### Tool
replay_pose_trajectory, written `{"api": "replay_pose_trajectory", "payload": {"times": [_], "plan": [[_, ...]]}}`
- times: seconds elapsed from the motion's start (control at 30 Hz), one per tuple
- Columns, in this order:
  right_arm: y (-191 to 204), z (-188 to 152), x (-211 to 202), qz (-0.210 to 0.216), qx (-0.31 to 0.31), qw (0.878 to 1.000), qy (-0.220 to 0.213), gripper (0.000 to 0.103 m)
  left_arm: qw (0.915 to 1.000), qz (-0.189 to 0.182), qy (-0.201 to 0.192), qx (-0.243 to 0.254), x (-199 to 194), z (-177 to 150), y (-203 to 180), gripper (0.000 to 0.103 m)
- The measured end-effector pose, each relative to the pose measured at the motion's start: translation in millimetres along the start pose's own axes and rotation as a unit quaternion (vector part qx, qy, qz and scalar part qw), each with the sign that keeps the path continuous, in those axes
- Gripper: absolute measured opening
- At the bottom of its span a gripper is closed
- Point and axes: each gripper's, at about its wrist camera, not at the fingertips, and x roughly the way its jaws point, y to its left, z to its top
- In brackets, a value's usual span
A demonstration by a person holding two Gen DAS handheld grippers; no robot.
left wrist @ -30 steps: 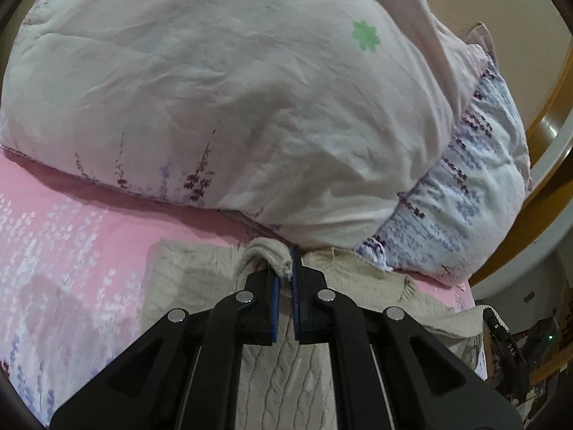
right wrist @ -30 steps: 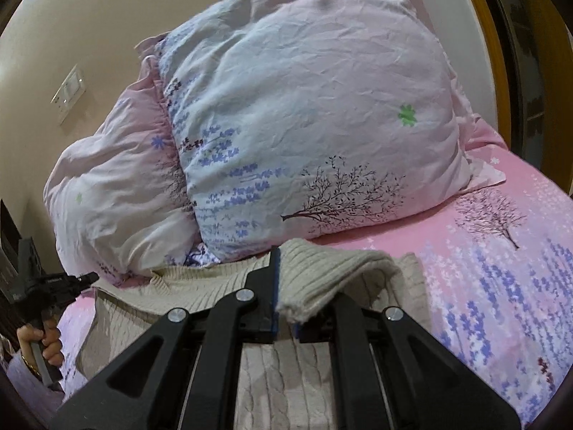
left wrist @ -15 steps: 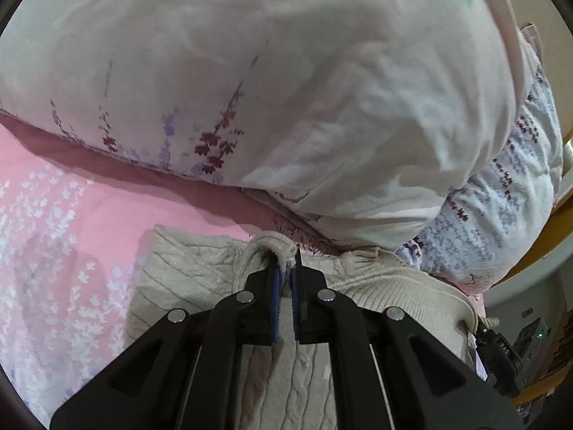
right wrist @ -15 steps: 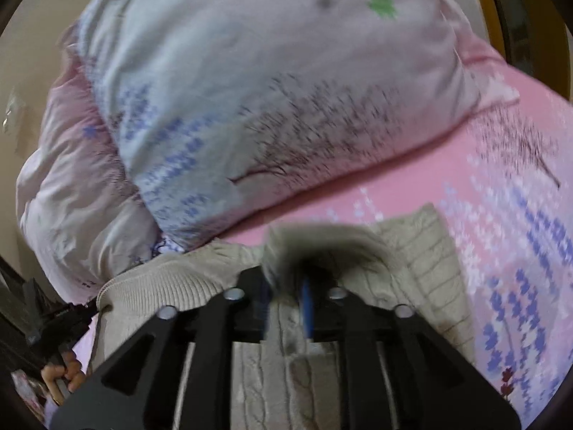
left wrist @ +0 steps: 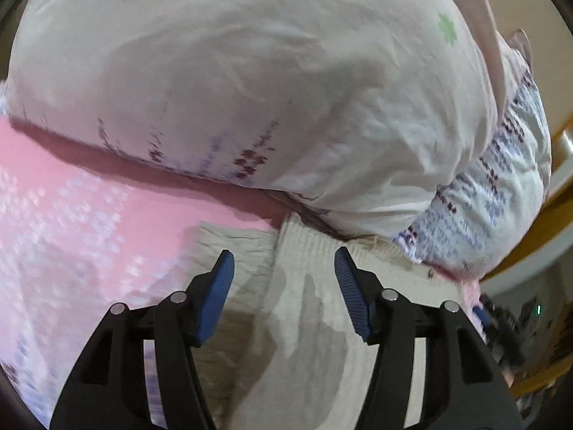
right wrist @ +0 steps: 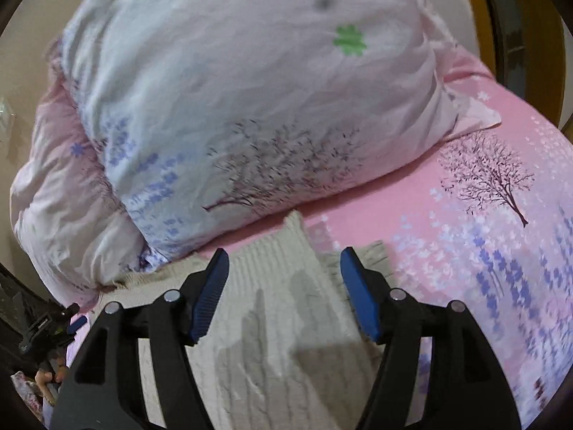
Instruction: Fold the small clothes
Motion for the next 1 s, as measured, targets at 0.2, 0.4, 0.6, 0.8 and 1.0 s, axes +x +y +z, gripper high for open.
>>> {"api": "replay_pose_trajectory", "payload": {"times": [0.2, 0.4, 0.6, 0.8, 1.0], "plan": [[7.4, 13.3, 28.7, -0.018, -0.019, 0.999, 0.04, 0.064, 0.9983, 0.016, 0.047, 0.031, 15.3, -5.2, 6.0, 0.054], [22.4, 9.9, 53.3, -0.04, -0.056, 0.995, 0.067, 0.062, 0.9977, 0.022, 0.048, 0.041, 33.9, -5.3, -10.5, 0.051], [21.2, 14.1, 58.6, -0.036, -0.043, 0.996, 0.064, 0.04, 0.9968, 0.046, 0.037, 0.055, 41.2, -2.8, -24.6, 0.038], [16.4, 11.7, 55.4, -0.025, -0.039, 0.997, 0.059, 0.008, 0.9964, 0.035, 0.039, 0.067, 41.9, -3.7, -30.0, 0.006], [13.5, 19.6, 23.2, 0.001, -0.011, 1.0, -0.007, 0.008, 0.9988, 0.028, -0.012, 0.038, 13.9, 10.7, -18.7, 0.005]]}}
